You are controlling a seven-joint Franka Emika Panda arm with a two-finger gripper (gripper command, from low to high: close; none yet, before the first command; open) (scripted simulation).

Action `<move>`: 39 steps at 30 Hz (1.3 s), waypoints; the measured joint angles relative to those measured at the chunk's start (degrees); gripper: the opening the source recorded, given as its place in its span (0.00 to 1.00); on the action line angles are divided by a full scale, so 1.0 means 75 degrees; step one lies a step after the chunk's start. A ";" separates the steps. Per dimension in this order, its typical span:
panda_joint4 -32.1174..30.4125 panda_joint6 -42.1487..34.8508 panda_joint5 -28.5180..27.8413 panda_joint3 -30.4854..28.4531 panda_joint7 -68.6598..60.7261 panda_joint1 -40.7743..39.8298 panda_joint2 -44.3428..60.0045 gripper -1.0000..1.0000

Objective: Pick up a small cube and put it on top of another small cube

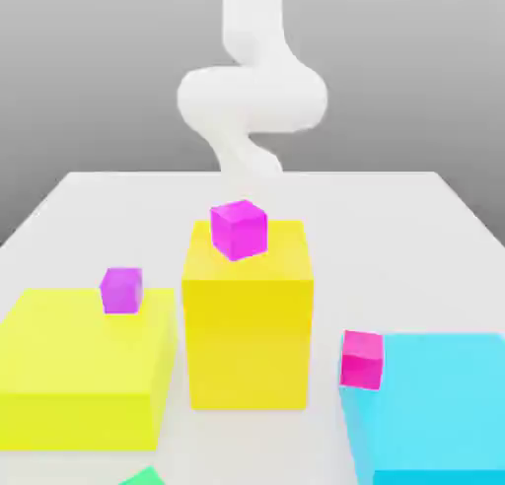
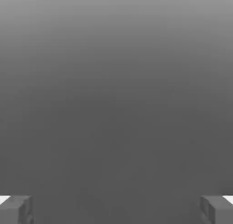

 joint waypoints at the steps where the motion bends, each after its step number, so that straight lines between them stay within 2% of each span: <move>1: 0.0020 0.0056 0.0118 -0.0178 -0.0281 0.0141 0.0299 0.50; 11: 0.0213 0.0559 0.1456 -0.1593 -0.3068 0.1143 0.3096 0.50; 20: 0.0382 0.1019 0.2557 -0.2000 -0.5491 0.1197 0.5578 0.50; 26: 0.0447 0.1484 0.2658 -0.1966 -0.6676 0.0949 0.7049 0.50; 33: 0.0468 0.2209 0.2013 -0.2136 -0.7531 0.0765 0.8494 0.50; 37: 0.0717 0.3001 0.2376 -0.1680 -0.7959 0.0367 0.9597 0.50; 38: 0.0759 0.3124 0.2450 -0.1587 -0.8019 0.0291 0.9764 0.00; 39: 0.0759 0.3124 0.2450 -0.1587 -0.8019 0.0291 0.9764 0.00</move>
